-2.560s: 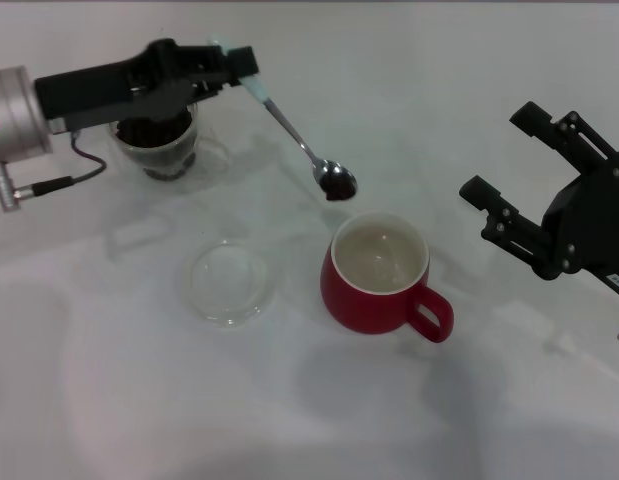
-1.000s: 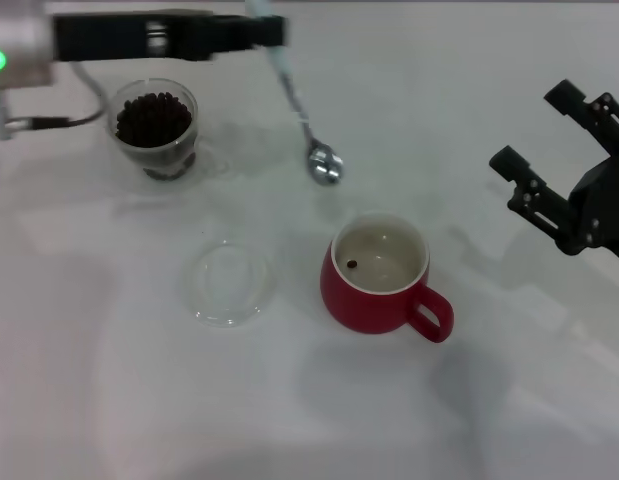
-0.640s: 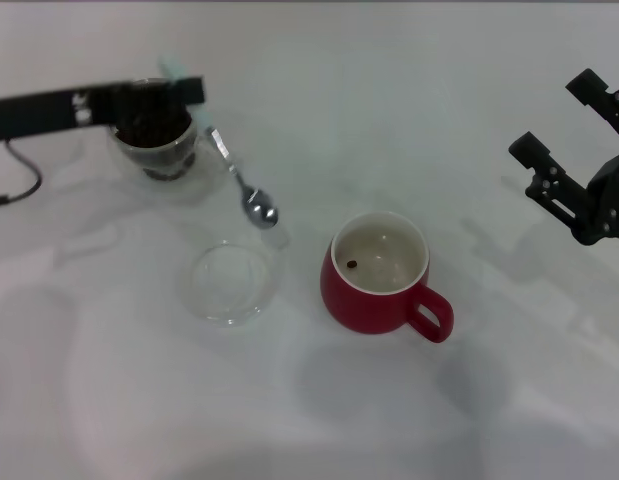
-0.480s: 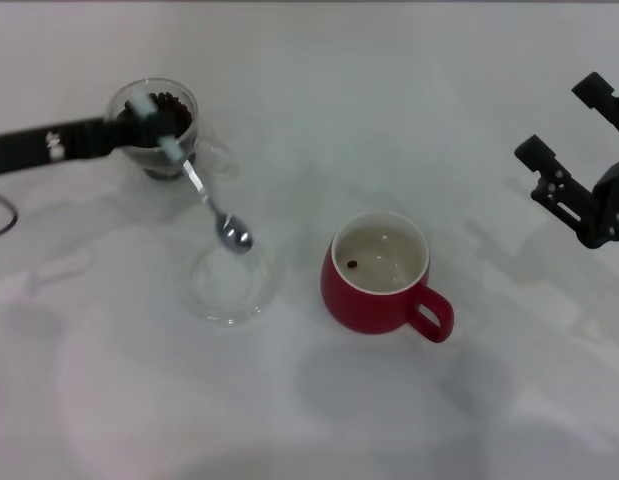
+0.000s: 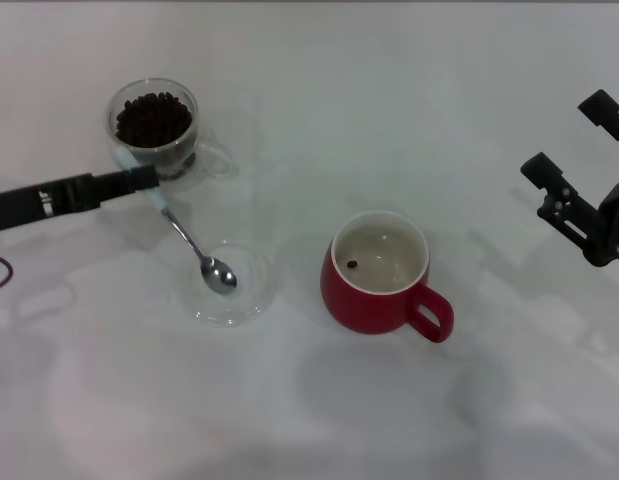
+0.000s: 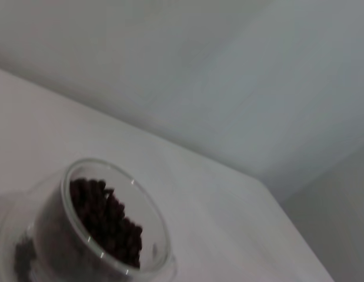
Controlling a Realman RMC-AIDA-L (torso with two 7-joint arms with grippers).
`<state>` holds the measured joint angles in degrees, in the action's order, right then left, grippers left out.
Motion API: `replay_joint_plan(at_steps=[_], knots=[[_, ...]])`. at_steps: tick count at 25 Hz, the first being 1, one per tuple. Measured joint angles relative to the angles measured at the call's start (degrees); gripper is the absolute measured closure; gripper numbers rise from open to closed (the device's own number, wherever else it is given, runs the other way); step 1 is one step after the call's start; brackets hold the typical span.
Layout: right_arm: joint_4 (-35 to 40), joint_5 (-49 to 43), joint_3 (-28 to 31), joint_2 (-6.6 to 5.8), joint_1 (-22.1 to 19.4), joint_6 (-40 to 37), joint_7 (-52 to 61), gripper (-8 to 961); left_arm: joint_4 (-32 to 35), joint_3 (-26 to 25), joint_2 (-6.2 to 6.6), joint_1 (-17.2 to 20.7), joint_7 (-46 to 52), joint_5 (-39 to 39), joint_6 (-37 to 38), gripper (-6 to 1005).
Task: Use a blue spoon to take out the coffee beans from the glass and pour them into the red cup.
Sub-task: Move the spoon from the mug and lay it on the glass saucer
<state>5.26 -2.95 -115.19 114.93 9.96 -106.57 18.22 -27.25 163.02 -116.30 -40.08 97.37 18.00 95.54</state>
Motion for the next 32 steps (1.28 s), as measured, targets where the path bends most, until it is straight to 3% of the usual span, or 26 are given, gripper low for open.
replay_joint_plan(at_steps=[6, 14, 32], knots=[[0.01, -0.13, -0.23, 0.09, -0.15, -0.18, 0.02, 155, 1.57, 0.02, -1.13, 0.38, 1.46, -1.63, -2.98, 877], [0.01, 0.0, -0.39, 0.12, -0.12, -0.62, 0.12, 155, 3.17, -0.03, -1.25, 1.22, 1.83, -1.02, -5.11, 876], [-0.02, 0.32, 0.06, 0.04, 0.17, 0.82, 1.27, 156, -1.04, -0.07, 1.89, 4.09, -1.09, 8.94, -1.64, 874]])
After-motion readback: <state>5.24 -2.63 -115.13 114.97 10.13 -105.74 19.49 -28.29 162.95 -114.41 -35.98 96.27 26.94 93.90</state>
